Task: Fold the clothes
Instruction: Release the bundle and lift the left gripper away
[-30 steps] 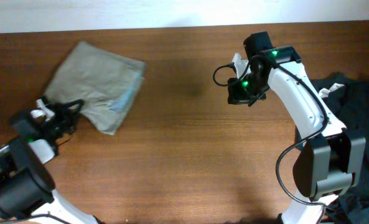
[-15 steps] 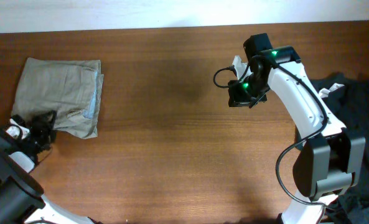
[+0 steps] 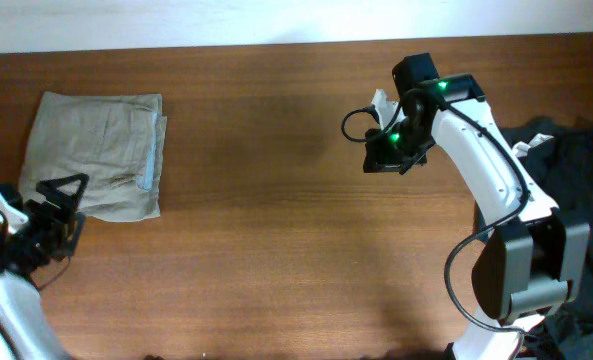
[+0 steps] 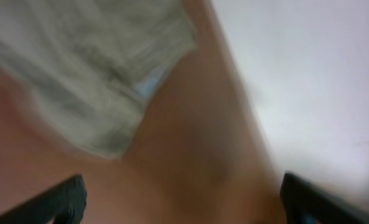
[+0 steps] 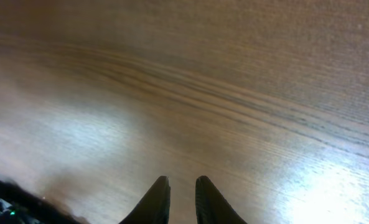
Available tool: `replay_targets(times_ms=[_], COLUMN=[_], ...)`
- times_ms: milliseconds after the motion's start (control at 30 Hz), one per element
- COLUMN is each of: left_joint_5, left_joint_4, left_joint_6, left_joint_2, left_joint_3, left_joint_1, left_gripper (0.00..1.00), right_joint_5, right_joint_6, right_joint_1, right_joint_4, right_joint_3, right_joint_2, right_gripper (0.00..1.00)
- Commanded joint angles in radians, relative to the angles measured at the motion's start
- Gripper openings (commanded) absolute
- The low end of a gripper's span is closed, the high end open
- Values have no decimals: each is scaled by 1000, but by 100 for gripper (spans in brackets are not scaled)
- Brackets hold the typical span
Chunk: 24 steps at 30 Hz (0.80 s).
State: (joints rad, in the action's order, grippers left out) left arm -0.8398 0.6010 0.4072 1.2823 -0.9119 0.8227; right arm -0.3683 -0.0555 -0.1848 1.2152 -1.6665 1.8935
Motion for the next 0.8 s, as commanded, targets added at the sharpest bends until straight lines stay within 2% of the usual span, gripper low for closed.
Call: replay_targets(times_ms=[0,67,133,167,267,333,367,433,467,500,767], left_joint_5=[398,319,340,396,738,838,891,943,945,945,942], left_joint_4=[215,328,456,513,728,770,782,824,848,863,859], left_joint_6=[-358,-520,-620,-626,-649,-648,-648,-648,-648,-648,-648], left_joint_2=[-237,-243,-232,-226,-188,-182,-185,-191,-190,-187,-166], left_joint_3=[-122,-273,-428,-499,-797,-876,-893,-893,-888,-878,-875], left_joint_1=[-70,-192,-356,-426,-719,-843,-891,-914,-914,-914,-914], left_gripper=[99,99,99,99,99,99,99,99,99,99,99], right_joint_5=[-35,-84,-88,-88,-84,-84,-72,69,144,180,179], right_joint_6=[5,26,-3,-13,-30,-31,-31,-31,-30,-31,-31], right_joint_1=[-5,-5,-5,-5,-5,-5,-5,-5,-5,-5,-5], right_joint_4=[-14,-26,-14,-3,46,80,99,142,150,151,162], right_joint_3=[-48,-95,-139,-148,-148,-148,-148,-146,-142,-141,-141], right_joint_2=[-90,-140,-218,-262,-444,-558,-614,-740,-785,-825,-849], right_gripper=[20,20,20,23,27,31,36,45,62,99,99])
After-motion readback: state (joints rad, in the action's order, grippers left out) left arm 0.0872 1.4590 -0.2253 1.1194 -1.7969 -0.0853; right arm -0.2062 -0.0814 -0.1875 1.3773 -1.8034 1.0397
